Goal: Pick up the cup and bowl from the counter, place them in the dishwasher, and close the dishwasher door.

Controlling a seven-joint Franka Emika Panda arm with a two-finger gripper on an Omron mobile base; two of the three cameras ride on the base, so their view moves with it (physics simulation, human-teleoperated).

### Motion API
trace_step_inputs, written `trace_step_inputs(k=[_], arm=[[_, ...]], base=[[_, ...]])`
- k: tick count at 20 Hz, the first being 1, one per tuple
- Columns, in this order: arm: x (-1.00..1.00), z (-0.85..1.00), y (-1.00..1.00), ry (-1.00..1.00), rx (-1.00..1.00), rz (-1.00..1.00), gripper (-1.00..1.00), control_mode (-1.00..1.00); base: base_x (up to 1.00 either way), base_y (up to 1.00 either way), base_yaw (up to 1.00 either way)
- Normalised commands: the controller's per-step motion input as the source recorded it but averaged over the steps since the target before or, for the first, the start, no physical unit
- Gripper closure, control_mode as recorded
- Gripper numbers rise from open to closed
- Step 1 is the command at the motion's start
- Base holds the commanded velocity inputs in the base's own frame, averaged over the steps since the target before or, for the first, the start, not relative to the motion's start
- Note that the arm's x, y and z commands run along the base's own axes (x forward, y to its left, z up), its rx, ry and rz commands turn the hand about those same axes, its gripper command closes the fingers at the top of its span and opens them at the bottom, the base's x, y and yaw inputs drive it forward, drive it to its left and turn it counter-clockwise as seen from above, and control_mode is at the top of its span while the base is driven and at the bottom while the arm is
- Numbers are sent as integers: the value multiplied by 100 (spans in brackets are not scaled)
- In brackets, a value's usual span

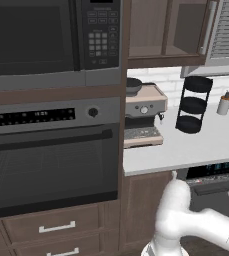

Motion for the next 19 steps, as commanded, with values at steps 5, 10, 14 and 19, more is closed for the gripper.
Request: trace_step_inputs(k=[5, 10, 14, 19], arm=[[96, -14, -10, -1, 0, 1, -100, -100], [66, -12, -9, -4, 0, 2, -100, -100], [43, -3, -6, -1, 0, 1, -100, -100], [23, 0, -5, 0, 0, 0, -100, -100]], base=[[0, 0, 0], [0, 0, 0], [0, 0, 0], [0, 0, 0]])
